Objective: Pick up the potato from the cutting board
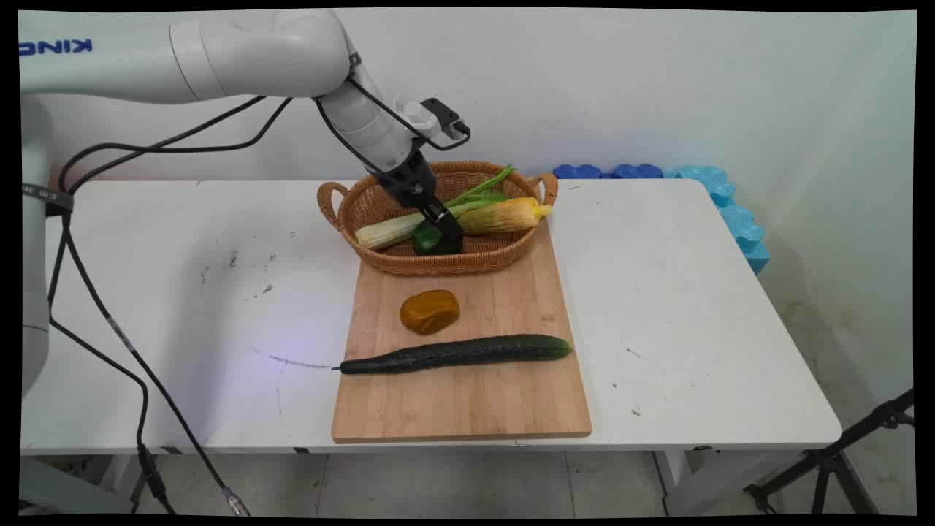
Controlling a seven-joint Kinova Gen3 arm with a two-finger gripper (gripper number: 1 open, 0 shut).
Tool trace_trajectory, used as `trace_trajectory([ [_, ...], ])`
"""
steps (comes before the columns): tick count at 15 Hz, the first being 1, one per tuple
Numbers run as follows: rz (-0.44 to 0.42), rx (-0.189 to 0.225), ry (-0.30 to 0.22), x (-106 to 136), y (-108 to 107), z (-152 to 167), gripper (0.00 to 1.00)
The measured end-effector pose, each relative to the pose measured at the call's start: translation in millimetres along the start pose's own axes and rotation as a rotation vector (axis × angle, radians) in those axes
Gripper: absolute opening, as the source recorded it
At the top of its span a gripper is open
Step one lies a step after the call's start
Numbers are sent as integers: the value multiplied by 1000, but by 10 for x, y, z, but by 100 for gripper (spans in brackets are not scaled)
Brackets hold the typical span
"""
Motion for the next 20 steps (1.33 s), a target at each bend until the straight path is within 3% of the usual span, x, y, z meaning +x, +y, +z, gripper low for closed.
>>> trace_trajectory([
  [4,8,-9,41,54,80,-197,100],
  [10,33,-48,101,11,287,-772,100],
  [15,47,-91,107,-295,541,-1068,100],
  [20,57,-110,107,-629,738,-1076,100],
])
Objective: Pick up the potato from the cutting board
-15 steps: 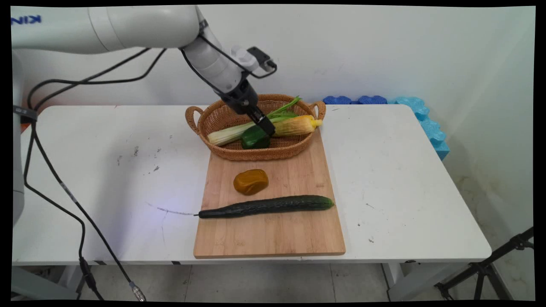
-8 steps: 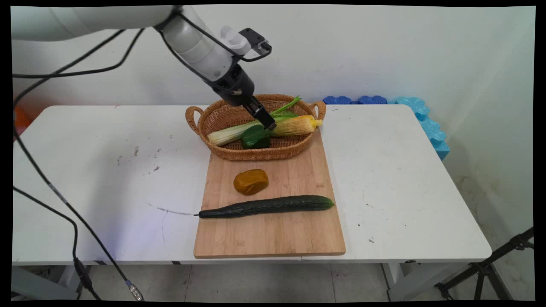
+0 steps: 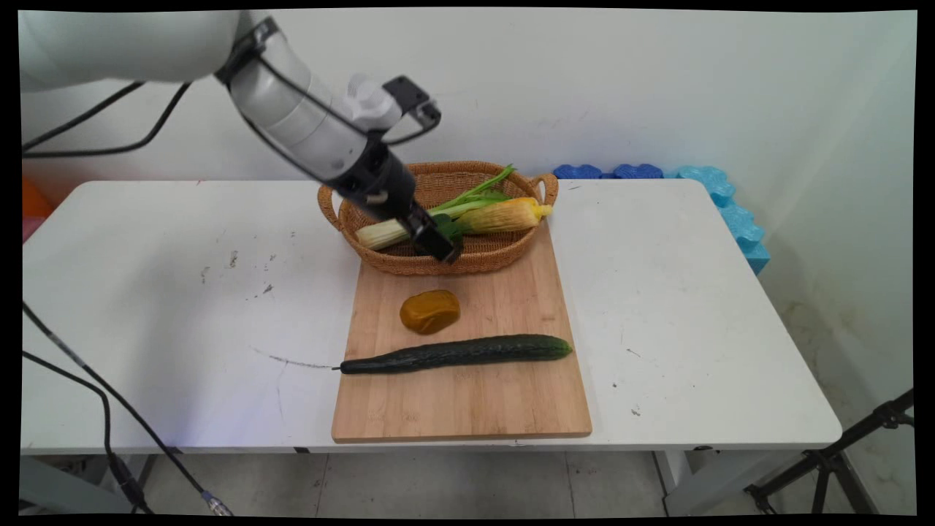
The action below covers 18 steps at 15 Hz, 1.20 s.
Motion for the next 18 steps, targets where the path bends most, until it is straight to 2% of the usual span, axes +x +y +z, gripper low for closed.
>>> trace_trajectory([
  [5,36,-6,0,-298,109,207,100],
  [10,37,30,-13,-589,80,475,100],
  [18,41,41,-16,-752,60,791,100],
])
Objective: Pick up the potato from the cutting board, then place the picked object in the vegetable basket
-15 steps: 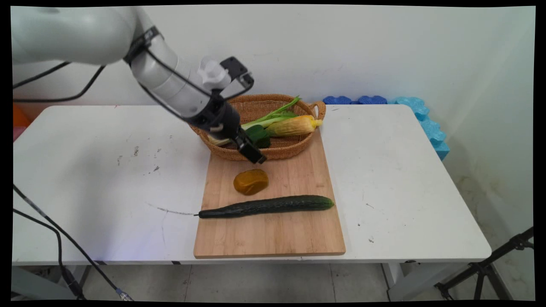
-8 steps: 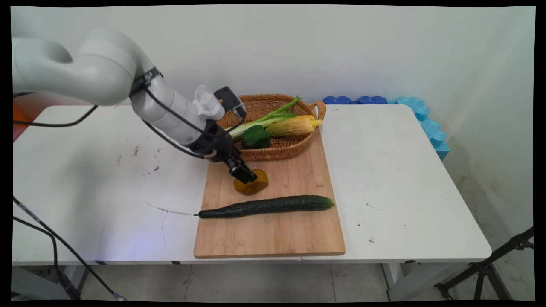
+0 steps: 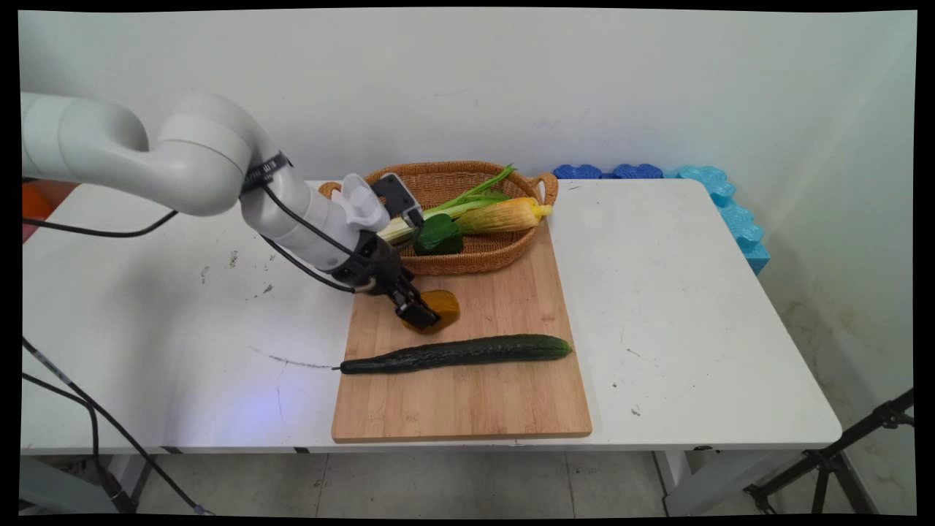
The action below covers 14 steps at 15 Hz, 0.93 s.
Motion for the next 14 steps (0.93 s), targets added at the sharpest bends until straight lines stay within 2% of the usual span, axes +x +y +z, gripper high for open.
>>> trace_trajectory([
  [4,4,-8,6,-21,32,140,100],
  [5,6,-10,8,-25,41,167,0],
  [10,23,-12,20,-7,58,211,0],
  [14,33,-15,36,21,64,70,0],
])
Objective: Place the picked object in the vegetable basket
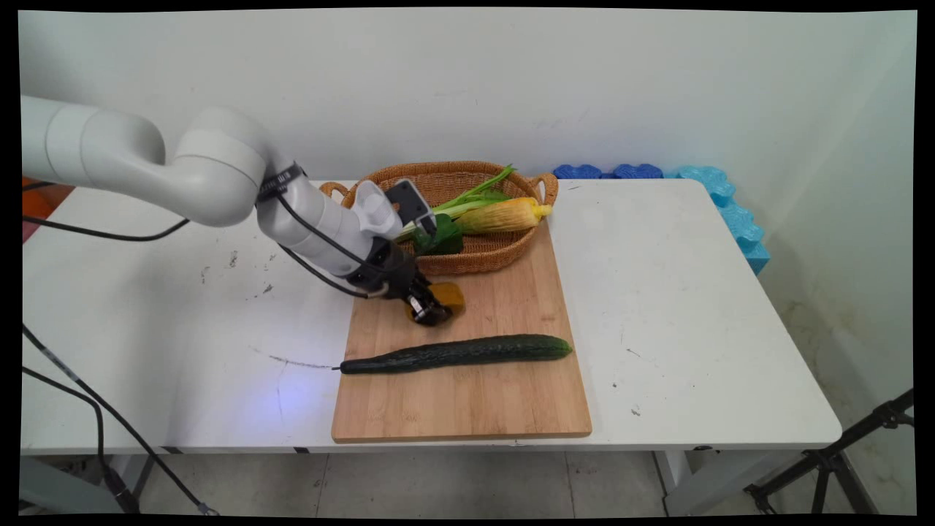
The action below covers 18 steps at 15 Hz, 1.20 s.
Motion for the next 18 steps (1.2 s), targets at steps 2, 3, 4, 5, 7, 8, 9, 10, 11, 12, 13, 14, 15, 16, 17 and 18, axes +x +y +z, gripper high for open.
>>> trace_trajectory([
  [2,8,-9,4,81,0,-161,0],
  [3,8,-12,5,110,-5,-226,0],
  [4,11,-20,1,152,-12,-335,0],
  [5,14,-28,-3,209,-31,-473,0],
  [7,17,-32,-8,325,-111,-729,0],
  [8,16,-31,-8,364,-149,-804,0],
  [9,12,-25,-6,438,-233,-926,0],
  [10,7,-19,-4,498,-315,-1020,0],
  [11,0,-6,-4,557,-425,-1113,0],
  [12,-7,9,-6,605,-541,-1187,0],
  [13,-14,22,-8,640,-637,-1242,0],
  [14,-19,32,-10,659,-705,-1272,0],
  [15,-28,48,-14,682,-806,-1306,0],
  [16,-40,68,-20,701,-922,-1331,0],
  [17,-52,86,-26,712,-1023,-1335,0],
  [18,-67,108,-32,718,-1137,-1326,0],
])
